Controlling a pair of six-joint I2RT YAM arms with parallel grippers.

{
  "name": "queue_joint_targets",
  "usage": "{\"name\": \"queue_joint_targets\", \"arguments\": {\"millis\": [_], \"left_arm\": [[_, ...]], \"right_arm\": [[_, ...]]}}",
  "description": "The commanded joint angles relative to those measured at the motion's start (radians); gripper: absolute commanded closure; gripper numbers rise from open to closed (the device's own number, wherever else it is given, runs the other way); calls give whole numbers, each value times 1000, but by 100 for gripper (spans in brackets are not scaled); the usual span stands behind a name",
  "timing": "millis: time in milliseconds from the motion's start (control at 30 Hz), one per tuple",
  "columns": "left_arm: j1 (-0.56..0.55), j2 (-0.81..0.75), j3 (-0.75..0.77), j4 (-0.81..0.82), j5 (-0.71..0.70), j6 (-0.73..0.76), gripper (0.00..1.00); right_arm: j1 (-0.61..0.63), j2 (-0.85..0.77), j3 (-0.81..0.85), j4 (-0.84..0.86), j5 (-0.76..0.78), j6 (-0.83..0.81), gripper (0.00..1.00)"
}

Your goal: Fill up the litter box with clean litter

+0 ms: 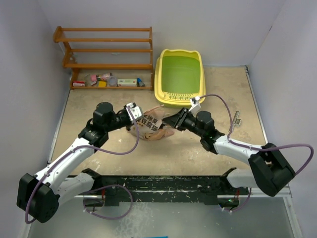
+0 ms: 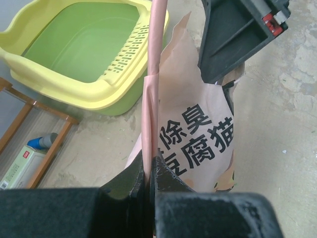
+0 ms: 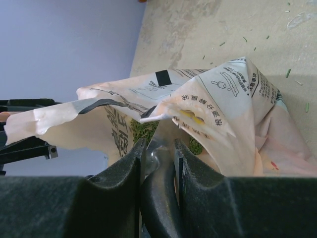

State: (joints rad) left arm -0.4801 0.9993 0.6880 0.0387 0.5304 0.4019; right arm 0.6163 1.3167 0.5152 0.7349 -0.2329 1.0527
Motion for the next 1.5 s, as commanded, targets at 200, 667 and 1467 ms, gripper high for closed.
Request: {"name": "queue_joint_targets", "arguments": {"millis": [200,667,1467], "left_arm": [[-2,-47,8,40,-14,-21,97],[-2,-78,-7,41,-24,-26,96],[-3,-55,-2,56,-6,-42,85]], "right_arm": [[-72,-194,-56,-5,-54,41,100],[-93,-490,-113,-263,71,20,100],[-93,-758,-94,-466,144,-127,100]]}}
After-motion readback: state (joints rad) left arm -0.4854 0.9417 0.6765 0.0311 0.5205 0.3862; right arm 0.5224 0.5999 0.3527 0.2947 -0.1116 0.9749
